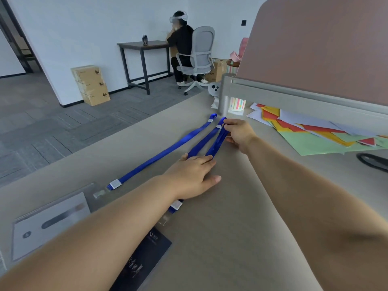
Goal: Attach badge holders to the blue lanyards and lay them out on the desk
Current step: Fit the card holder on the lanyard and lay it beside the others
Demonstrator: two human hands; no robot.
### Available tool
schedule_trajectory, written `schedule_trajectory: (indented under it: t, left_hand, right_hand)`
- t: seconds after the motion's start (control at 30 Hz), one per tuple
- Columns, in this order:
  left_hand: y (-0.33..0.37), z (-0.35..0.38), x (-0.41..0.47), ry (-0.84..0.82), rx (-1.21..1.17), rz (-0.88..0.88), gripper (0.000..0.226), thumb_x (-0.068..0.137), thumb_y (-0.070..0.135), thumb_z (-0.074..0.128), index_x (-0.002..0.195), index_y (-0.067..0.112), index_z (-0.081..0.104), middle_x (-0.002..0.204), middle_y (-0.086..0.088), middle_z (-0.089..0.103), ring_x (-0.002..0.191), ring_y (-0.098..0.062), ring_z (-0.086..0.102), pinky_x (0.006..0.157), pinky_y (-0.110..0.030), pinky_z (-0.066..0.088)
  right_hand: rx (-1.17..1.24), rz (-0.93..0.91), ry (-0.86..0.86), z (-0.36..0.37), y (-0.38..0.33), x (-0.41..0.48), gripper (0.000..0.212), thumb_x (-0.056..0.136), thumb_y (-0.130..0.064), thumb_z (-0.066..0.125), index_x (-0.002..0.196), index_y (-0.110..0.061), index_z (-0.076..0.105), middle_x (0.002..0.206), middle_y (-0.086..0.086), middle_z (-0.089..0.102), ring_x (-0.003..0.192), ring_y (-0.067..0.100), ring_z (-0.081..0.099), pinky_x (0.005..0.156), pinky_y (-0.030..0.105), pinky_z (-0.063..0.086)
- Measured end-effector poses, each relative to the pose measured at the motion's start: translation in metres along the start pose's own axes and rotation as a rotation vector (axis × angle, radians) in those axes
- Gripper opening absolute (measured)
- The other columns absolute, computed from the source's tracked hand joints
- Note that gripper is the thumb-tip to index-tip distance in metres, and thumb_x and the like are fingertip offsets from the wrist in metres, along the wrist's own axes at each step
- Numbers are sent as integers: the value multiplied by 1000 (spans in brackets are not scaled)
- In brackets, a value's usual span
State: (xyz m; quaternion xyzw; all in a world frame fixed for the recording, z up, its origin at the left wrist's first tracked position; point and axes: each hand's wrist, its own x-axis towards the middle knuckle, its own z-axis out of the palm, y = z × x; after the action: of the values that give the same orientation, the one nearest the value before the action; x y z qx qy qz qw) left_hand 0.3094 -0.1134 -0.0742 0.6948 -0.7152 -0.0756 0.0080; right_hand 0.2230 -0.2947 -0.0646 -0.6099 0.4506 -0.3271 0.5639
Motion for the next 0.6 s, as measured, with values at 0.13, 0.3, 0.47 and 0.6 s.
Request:
schedule_trajectory:
  t: [0.13,0.3,0.47,0.6]
  left_hand:
    - [-2,-20,15,83,-52,15,42,96,43,29,112,19,60,115,1,62,108,-18,56,91,-38,45]
    - [-4,-31,40,101,90,43,35,93,9,39,122,19,55,119,-1,58,108,-24,54,86,-41,47]
    - [-9,-28,64,49,80,-12,32,86,-2,43,106,11,64,104,-8,59,97,-28,57,81,-42,50]
    - [-7,-21,72,128,19,-12,23,92,14,47,109,11,63,112,-6,56,104,-26,54,87,-44,48]
  right_hand:
    - [-3,-44,18,-4,1,4,34,87,1,47,117,-8,59,100,7,58,85,18,57,61,19,47]
    - [8,-47,40,-12,-1,16,39,87,5,45,123,-6,53,97,5,53,71,12,53,65,23,50]
    - [-416,-86,78,-20,4,30,48,89,1,40,133,-18,45,113,15,57,87,23,52,87,38,53]
    - [-619,-179,173,-19,8,36,57,83,1,46,136,-19,38,96,11,55,82,24,53,73,35,50]
